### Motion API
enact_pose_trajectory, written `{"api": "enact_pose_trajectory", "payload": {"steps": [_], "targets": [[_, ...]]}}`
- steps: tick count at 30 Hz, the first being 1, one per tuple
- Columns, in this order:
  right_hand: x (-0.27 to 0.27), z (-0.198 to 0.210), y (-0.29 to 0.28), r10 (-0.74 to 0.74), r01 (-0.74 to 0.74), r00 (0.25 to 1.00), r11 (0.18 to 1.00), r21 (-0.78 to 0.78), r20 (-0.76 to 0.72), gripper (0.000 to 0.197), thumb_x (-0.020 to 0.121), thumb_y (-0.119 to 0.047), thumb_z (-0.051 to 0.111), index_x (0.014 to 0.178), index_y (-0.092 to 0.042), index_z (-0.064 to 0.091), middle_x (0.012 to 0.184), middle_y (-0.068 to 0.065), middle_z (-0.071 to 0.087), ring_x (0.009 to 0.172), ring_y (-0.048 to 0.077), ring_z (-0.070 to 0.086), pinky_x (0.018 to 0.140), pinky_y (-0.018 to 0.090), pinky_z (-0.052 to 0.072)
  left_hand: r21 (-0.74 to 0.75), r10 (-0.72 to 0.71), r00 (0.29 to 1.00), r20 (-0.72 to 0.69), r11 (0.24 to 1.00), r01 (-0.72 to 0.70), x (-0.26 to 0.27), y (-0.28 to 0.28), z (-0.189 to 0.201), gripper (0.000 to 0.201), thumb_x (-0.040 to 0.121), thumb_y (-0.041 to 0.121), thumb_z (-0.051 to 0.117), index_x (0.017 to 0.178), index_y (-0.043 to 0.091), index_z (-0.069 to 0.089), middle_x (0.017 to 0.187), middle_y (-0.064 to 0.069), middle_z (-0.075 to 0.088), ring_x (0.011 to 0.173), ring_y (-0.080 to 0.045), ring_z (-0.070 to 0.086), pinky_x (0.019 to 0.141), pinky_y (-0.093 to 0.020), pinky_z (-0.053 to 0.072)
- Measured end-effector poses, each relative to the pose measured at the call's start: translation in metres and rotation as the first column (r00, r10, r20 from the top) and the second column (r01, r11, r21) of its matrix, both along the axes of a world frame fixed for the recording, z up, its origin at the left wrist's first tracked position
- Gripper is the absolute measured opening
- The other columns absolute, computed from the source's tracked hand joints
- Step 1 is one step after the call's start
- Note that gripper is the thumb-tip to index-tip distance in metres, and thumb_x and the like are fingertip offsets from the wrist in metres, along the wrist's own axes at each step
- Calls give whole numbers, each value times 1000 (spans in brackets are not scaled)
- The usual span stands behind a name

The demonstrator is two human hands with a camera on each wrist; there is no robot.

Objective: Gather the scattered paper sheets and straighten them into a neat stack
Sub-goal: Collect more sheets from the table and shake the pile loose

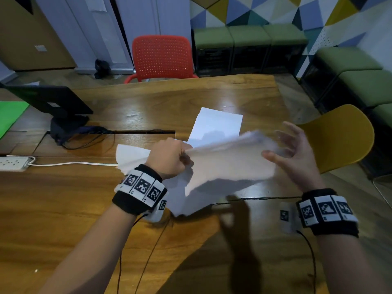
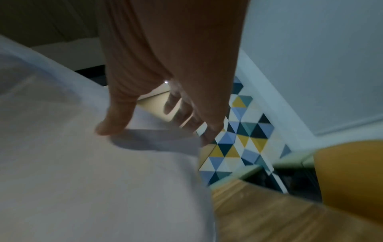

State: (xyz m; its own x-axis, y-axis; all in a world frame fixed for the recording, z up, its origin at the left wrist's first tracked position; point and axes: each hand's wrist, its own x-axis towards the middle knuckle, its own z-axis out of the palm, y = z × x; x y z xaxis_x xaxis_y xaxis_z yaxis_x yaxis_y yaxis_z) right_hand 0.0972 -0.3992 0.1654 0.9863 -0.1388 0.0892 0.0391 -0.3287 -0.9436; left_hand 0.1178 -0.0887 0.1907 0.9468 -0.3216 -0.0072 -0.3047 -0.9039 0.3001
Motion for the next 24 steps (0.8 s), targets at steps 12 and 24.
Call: {"api": "enact_pose_trajectory", "payload": {"steps": [12, 24], "targets": [[-26, -79, 35, 208, -163, 926, 973, 162, -315, 35, 76, 5, 72, 98, -21, 68, 99, 0, 71, 100, 20, 66, 81, 22, 56, 117, -131, 985, -112, 983, 144, -17, -26, -45, 13, 80, 19, 61, 94, 21, 63, 84, 1, 68, 85, -23, 62, 59, -25, 34], [-38, -88, -4, 26, 93, 949, 928, 360, -313, 68, 63, -21, 84, 124, -7, 57, 117, 15, 66, 107, 30, 63, 92, 48, 51, -334, 203, 897, -393, 877, -345, -13, 81, -41, 32, 63, 8, 83, 92, 21, 75, 84, 6, 76, 81, -10, 71, 72, -30, 55]]}}
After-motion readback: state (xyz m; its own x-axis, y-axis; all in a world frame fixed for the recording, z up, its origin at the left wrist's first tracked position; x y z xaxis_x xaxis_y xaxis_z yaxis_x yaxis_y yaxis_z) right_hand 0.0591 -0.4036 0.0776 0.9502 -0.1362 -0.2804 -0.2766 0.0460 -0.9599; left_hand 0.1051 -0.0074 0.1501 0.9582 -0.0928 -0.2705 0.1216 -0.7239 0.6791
